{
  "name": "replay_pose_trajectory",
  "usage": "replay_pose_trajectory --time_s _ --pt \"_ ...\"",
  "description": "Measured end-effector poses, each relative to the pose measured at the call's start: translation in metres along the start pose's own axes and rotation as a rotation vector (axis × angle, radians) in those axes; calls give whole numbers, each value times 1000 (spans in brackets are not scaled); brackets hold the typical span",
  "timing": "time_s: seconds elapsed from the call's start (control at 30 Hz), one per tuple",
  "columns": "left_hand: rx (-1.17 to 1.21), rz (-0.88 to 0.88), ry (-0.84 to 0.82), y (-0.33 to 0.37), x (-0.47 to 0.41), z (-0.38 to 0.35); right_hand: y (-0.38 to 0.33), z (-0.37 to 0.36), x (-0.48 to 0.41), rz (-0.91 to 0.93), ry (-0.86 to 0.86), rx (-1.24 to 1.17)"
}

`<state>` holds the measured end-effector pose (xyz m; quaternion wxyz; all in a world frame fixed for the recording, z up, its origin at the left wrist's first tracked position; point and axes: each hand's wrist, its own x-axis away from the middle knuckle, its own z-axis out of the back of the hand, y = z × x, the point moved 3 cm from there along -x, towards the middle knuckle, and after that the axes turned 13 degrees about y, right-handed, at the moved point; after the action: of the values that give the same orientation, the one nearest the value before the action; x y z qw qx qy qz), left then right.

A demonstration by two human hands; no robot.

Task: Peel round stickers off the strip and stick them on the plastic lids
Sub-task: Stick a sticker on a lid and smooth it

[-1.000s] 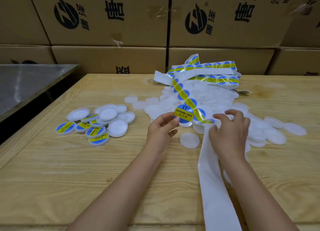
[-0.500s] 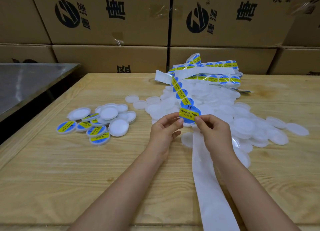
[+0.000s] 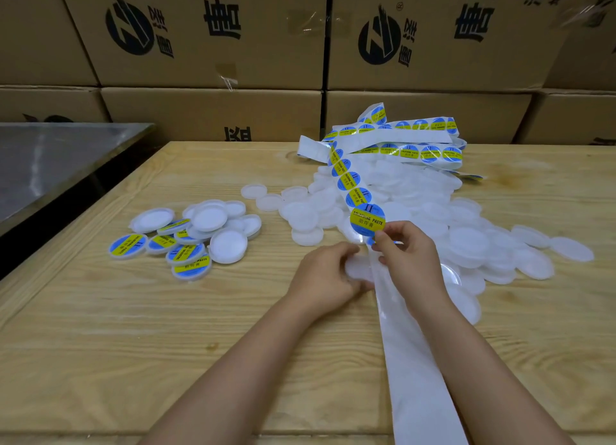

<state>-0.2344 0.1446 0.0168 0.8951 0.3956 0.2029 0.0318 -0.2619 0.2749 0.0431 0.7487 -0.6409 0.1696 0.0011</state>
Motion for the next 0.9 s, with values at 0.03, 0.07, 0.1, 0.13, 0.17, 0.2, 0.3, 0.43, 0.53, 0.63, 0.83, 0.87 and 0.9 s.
replay_pose_trajectory --time_s 0.03,0.07,0.1,0.13,0.17,0.2,0.3,0.43,0.53,0.63,0.83,0.87,0.9 --pt "29 43 53 -3 -1 2 1 0 0 3 -1 -2" --pt "57 72 112 -6 -3 5 3 0 -1 3 5 -4" --pt "88 91 167 -7 -4 6 4 1 -2 6 16 -4" --pt "125 103 214 -7 -5 9 5 2 -3 15 24 2" --pt "166 111 253 -6 -6 11 6 2 -3 23 24 12" --pt "204 119 282 -6 -7 12 6 1 -3 24 15 16" --pt "323 95 302 0 -5 14 10 -3 -2 -5 -41 -1" --pt "390 35 276 9 0 10 10 -7 1 -5 -42 -40" --pt "607 161 208 10 -1 10 10 -5 -1 -23 -34 -83" --pt "934 453 154 6 -5 12 10 -4 -2 -29 -52 -138" --pt "1003 549 27 -1 -6 11 8 -3 -3 26 -81 -111" --pt "1021 561 20 -1 -6 11 8 -2 -3 35 -70 -103" --pt "1037 571 17 -2 -6 12 7 -1 -3 40 -50 -106"
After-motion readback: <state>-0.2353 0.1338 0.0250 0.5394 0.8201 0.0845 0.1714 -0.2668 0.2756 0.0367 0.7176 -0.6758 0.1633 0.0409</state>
